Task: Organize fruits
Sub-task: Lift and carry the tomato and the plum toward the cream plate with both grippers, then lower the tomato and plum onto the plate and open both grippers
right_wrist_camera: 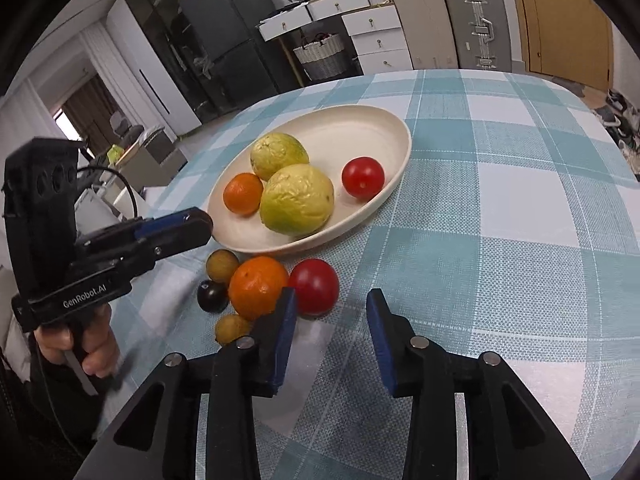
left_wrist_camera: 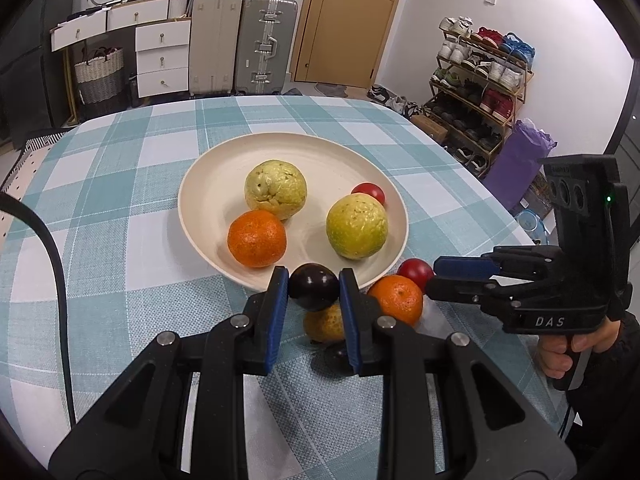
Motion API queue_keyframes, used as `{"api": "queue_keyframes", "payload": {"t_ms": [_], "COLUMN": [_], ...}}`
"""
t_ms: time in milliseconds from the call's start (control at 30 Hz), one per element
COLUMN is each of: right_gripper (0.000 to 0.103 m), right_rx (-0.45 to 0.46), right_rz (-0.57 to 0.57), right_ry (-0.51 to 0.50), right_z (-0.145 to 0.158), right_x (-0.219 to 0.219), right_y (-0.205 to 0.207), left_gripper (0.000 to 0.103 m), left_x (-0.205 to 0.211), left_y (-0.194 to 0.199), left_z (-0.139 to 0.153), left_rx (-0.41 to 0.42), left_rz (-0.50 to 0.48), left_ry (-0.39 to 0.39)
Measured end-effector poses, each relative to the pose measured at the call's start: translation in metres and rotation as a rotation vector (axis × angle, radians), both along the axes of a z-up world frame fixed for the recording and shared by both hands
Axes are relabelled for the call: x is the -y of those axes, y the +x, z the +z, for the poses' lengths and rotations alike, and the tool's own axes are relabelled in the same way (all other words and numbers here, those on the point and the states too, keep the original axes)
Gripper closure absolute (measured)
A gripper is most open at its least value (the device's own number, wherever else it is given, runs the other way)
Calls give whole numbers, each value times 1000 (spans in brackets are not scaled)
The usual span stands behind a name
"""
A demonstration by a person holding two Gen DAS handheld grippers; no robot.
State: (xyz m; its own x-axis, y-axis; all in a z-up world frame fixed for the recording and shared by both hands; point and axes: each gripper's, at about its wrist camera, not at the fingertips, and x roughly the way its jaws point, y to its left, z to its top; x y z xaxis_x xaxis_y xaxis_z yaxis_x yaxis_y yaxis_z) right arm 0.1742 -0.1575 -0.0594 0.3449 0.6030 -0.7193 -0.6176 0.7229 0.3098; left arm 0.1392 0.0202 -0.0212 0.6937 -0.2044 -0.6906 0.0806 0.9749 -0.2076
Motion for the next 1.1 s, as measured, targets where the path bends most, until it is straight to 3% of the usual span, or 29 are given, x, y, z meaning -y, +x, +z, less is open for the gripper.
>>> {"api": "queue_keyframes", "payload": {"t_ms": [500,867,1000,1100], "right_gripper": [65,65,74,75], "right_rx": [74,83,83,91], "right_rz": [46,38,51,52], "right_ry": [-108,-97,-93,-89], "right_z": [-1,-1,-1,0], "right_x": [-13,-20,-22,-22], "right_y": [-5,7,5,2], "left_gripper": [80,80,80,80], "left_x": [0,2,0,-2], "left_y": [-3,-3,-2,0], "left_z": [1,1,2,2], "left_rx": [-3,-3,-3,0], "left_rz": [-1,-1,4,7], "left_ry": [5,10,9,5]}}
